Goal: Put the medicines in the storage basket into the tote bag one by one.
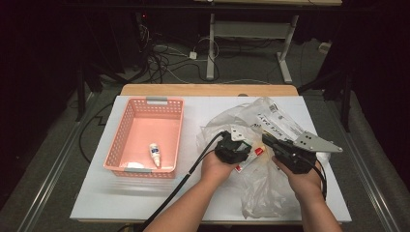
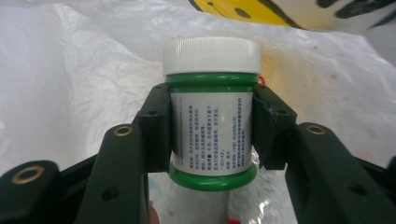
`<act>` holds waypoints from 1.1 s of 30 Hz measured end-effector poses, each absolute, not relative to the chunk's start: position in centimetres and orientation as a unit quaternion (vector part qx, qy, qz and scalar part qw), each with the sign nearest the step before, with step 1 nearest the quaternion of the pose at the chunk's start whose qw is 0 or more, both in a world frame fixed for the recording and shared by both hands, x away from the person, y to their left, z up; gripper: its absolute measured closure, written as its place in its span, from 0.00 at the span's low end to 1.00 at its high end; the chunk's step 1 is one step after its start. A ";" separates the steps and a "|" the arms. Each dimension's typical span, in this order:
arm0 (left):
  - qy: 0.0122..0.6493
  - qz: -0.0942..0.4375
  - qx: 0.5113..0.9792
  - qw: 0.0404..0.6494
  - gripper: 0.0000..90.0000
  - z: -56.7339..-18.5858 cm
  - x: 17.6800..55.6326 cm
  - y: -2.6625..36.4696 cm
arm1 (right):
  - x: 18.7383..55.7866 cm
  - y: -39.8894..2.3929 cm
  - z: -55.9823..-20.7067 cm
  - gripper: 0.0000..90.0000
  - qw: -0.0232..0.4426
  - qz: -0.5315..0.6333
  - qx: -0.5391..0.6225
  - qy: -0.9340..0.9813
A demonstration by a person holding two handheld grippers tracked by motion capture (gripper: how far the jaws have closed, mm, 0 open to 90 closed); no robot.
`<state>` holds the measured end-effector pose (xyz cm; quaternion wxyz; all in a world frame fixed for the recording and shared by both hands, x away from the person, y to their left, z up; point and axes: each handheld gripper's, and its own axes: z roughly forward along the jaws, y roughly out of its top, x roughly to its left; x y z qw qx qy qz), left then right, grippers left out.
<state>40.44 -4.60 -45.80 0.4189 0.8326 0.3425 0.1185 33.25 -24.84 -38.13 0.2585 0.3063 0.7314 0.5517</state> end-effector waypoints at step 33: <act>0.324 0.077 0.844 0.420 0.36 -45.0 38.8 -4.4 | 33.2 -25.2 -38.2 1.00 0.259 0.551 0.308 0.731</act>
